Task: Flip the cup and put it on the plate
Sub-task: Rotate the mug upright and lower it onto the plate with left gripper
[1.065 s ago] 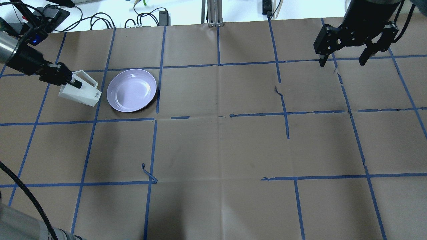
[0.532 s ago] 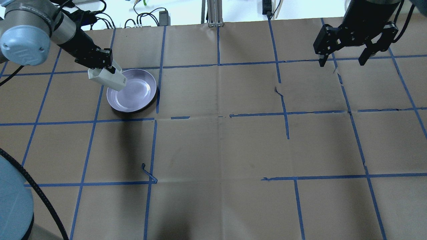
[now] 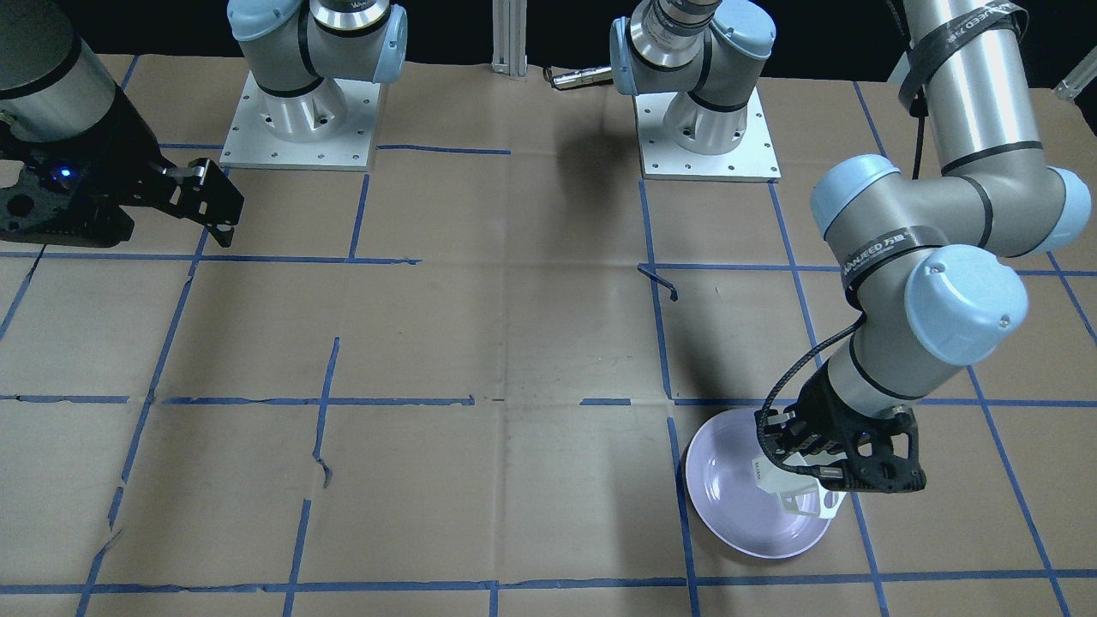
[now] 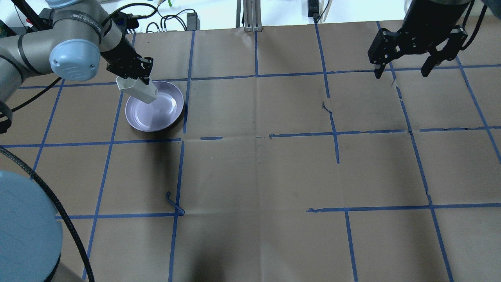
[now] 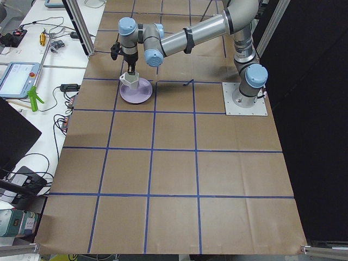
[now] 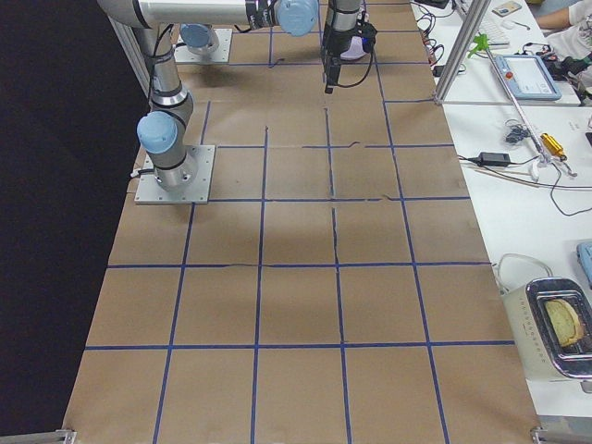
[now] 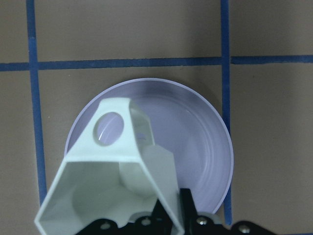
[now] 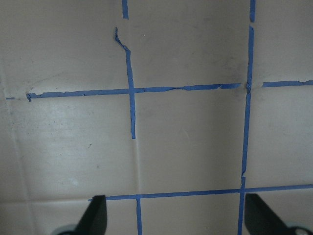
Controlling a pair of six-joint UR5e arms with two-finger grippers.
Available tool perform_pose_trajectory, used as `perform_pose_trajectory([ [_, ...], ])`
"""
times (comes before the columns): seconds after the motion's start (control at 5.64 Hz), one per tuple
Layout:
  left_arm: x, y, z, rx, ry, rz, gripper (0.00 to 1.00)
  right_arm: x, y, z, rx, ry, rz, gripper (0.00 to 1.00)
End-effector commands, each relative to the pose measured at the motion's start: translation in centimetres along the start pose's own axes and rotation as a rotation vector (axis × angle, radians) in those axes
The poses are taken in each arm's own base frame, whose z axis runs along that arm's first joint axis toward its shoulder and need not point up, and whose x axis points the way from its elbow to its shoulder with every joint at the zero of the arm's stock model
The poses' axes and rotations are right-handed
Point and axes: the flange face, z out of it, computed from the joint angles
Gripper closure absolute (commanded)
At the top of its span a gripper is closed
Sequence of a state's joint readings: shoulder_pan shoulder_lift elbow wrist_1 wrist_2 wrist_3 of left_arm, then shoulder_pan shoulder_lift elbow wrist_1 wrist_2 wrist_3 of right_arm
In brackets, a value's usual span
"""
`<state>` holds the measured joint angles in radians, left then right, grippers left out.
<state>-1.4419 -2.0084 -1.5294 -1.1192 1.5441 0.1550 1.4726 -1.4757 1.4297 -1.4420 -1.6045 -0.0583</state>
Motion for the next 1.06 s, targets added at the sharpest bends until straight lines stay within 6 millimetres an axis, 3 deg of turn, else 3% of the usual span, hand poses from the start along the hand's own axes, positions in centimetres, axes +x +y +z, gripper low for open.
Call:
perform_pose_trajectory([
  [0.0,2.00,0.73,3.52,-0.059,-0.011,0.017,1.00,0.00,0.00,0.00,0.000,0.000,0.000,0.00],
  [0.35,1.99,0.90,3.65,-0.065,-0.013,0.027,0.97,0.00,0.00,0.00,0.000,0.000,0.000,0.00],
  [0.53,2.00,0.89,3.75,-0.066,-0.012,0.019,0.81,0.00,0.00,0.00,0.000,0.000,0.000,0.00],
  [0.71,1.89,0.93,3.93,-0.071,-0.013,0.016,0.39,0.00,0.00,0.00,0.000,0.000,0.000,0.00],
  [0.89,1.88,0.87,4.41,-0.076,-0.010,0.016,0.04,0.00,0.00,0.00,0.000,0.000,0.000,0.00],
])
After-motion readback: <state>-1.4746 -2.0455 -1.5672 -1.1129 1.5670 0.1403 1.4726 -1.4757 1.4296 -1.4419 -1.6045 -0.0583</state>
